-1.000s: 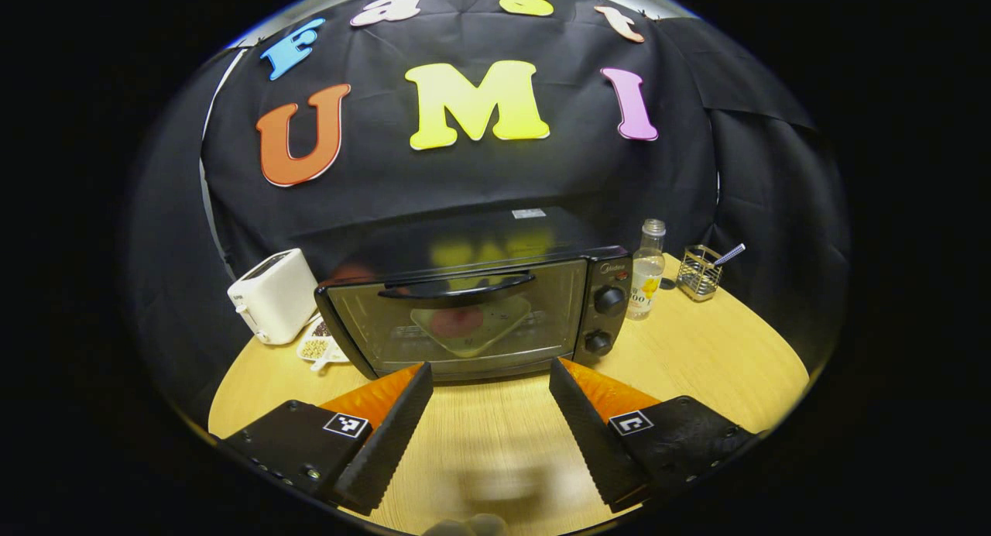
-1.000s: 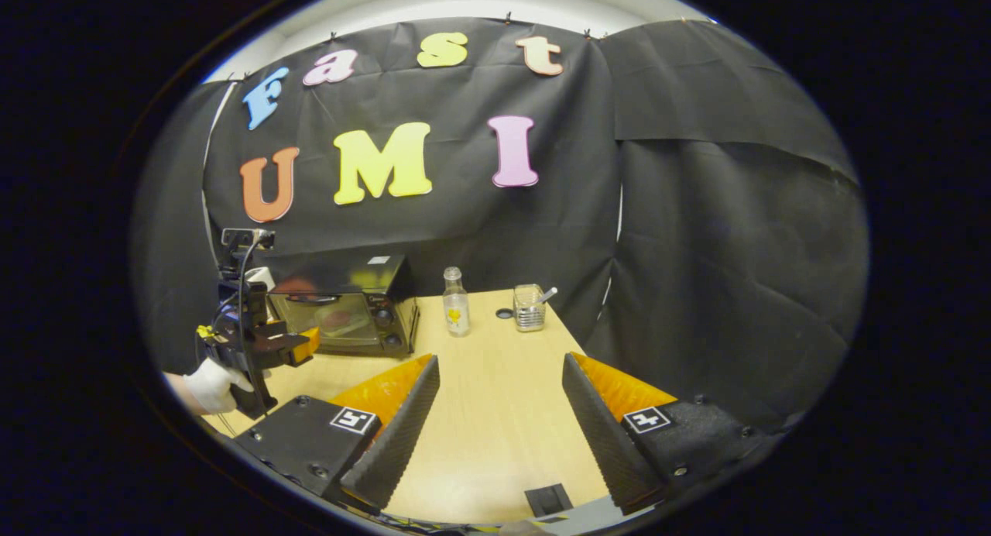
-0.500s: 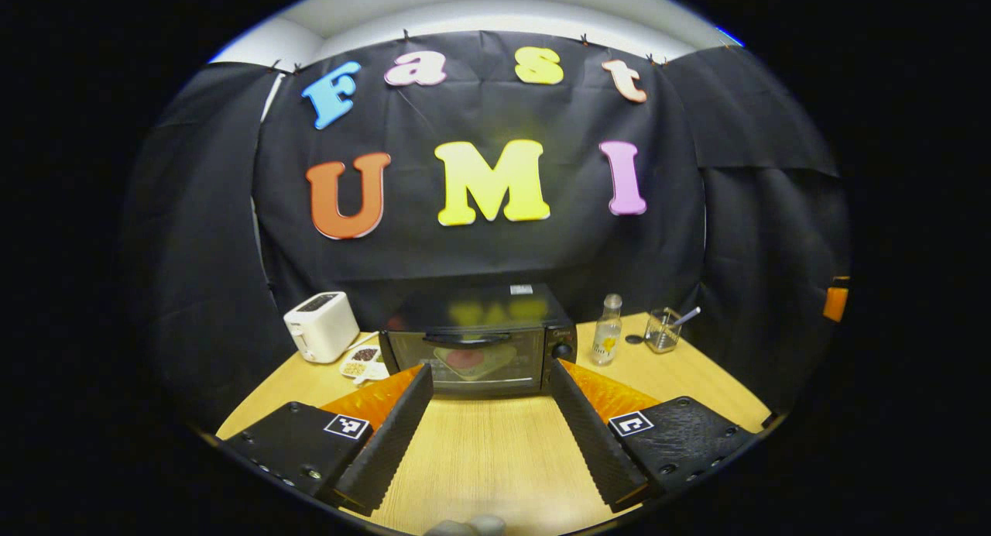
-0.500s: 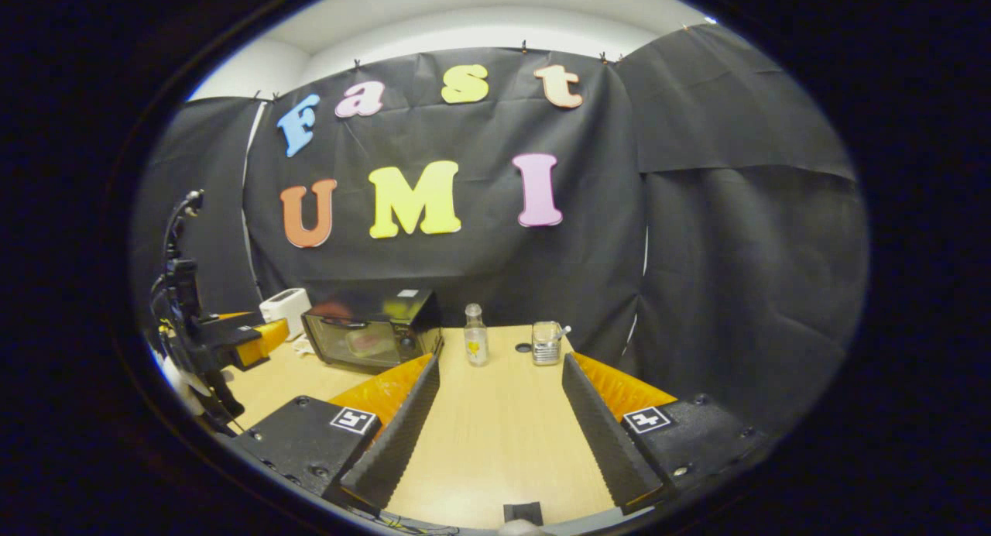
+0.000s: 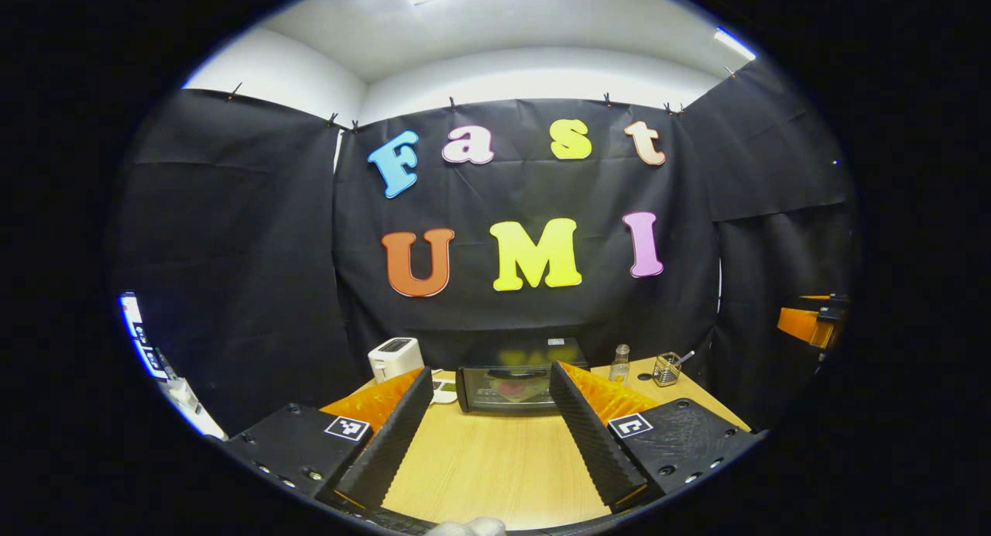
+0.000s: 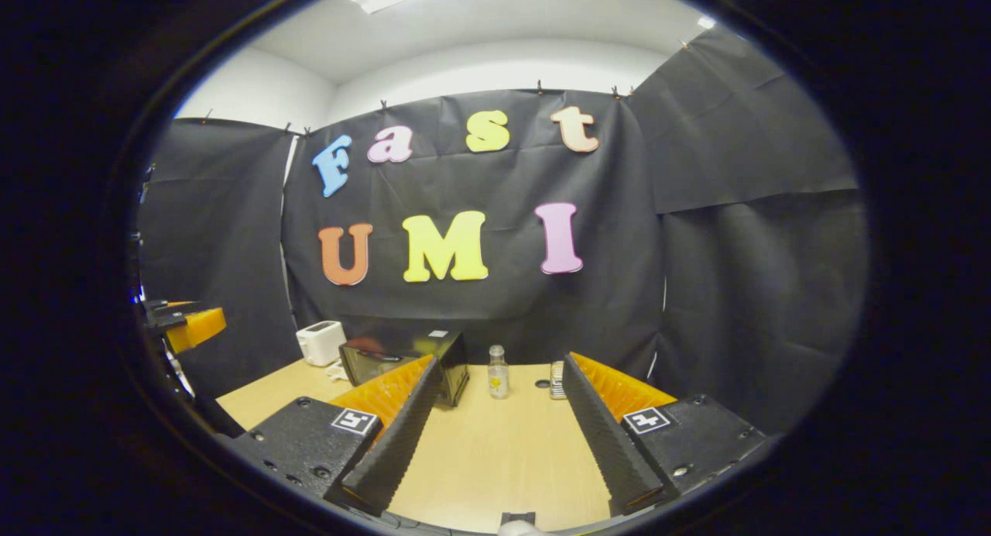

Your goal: Open the electric oven with the left hand, put the food in, and close the electric oven.

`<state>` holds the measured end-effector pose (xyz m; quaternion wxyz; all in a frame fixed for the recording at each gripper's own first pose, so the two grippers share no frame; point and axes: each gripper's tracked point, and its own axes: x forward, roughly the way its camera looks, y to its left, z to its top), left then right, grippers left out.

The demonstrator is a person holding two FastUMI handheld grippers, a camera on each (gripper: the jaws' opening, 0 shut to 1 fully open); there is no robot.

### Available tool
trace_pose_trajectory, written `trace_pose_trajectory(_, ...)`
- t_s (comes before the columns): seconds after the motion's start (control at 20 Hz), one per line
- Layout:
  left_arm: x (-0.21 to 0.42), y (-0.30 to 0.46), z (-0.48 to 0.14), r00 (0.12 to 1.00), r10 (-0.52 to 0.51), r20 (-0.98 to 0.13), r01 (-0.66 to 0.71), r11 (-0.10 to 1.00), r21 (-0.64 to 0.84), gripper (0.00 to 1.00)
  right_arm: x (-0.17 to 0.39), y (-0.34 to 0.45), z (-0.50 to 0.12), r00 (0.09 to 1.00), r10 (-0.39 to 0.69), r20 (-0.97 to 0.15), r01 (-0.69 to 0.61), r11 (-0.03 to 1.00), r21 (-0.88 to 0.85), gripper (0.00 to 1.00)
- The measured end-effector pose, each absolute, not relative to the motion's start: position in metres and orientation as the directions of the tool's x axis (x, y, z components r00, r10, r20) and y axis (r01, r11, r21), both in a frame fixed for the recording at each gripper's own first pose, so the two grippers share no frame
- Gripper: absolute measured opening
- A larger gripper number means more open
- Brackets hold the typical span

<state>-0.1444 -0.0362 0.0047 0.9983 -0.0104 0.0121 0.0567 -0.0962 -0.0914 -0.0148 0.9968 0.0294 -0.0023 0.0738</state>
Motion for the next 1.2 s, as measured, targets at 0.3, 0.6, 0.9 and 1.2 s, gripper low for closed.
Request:
trace_pose_trajectory(0.3, -0.151, -0.025, 0.007, 0.998, 0.065, -0.007, -0.065, 0.998, -0.013, 1.00, -0.116, -0.082, -0.019, 0.995, 0.098, 0.007, -0.099, 0.993, 0.062, 1.00)
trace_pose_trajectory(0.6, -0.142, -0.021, 0.009, 1.000, 0.023, 0.000, -0.023, 0.999, -0.041, 0.96, -0.126, -0.080, -0.013, 1.000, 0.029, 0.001, -0.029, 0.999, 0.040, 0.96)
trace_pose_trajectory(0.9, -0.140, -0.020, 0.009, 1.000, -0.026, 0.008, 0.027, 0.999, -0.040, 0.96, -0.131, -0.065, -0.008, 1.000, 0.003, 0.017, -0.004, 1.000, 0.029, 1.00)
trace_pose_trajectory(1.2, -0.143, -0.003, 0.010, 0.999, -0.031, 0.010, 0.031, 0.998, -0.048, 1.00, -0.136, -0.044, -0.002, 1.000, 0.014, 0.023, -0.014, 1.000, 0.016, 1.00)
